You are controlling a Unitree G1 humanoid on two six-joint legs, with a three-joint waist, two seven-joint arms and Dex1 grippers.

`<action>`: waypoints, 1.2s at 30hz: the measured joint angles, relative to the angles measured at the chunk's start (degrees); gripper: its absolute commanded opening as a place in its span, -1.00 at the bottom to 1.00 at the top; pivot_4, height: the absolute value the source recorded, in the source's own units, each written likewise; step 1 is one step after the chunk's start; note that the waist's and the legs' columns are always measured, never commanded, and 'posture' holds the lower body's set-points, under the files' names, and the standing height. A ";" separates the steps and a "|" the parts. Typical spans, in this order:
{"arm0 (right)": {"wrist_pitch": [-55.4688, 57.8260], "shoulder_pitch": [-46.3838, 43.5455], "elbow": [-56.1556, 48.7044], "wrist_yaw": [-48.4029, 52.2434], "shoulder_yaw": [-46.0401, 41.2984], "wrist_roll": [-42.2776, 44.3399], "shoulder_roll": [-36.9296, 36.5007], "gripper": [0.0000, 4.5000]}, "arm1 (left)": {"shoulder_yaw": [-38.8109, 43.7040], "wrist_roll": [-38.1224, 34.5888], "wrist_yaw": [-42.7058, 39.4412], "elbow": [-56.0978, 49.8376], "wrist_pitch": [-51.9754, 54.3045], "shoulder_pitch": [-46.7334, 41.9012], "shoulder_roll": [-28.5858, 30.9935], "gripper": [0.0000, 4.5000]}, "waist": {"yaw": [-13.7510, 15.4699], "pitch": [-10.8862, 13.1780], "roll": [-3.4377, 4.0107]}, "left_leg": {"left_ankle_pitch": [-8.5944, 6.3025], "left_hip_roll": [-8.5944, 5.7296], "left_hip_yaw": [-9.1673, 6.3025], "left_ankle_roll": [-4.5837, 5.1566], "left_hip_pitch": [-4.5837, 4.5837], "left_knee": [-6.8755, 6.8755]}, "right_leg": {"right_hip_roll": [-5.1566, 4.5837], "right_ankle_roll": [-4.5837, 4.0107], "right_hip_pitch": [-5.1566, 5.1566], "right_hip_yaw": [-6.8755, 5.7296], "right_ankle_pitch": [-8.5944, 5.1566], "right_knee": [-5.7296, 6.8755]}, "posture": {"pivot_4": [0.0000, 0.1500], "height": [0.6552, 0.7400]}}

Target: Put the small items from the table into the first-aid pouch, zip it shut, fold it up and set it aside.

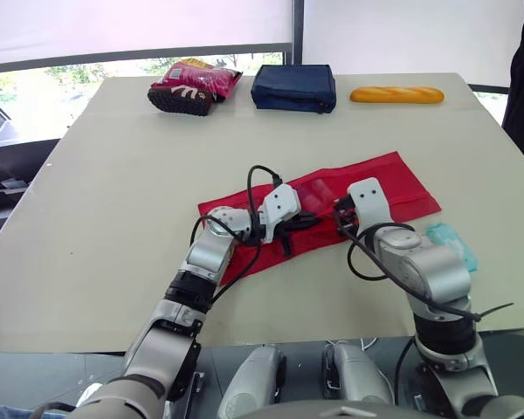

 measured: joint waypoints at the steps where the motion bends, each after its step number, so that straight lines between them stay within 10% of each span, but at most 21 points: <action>1: -0.61 -0.27 0.66 -0.19 0.23 -0.13 0.19 -0.65 | 0.00 0.00 0.00 0.00 -0.03 0.00 -0.07 -1.00 | -0.02 0.00 0.00 | 0.00 0.00 0.00 0.00 0.00 0.00 | 0.00 0.00 0.00 0.00 0.00 0.00 | 1.00 0.98; 36: -1.49 1.21 2.01 -4.97 -4.28 -3.30 8.78 -0.65 | -0.55 -0.12 -5.79 4.33 -5.66 -1.58 0.17 -1.00 | -1.31 0.00 0.03 | 0.03 -0.02 0.01 -0.04 0.02 -0.16 | 0.02 -0.02 -0.11 0.09 -0.01 0.04 | 1.00 0.98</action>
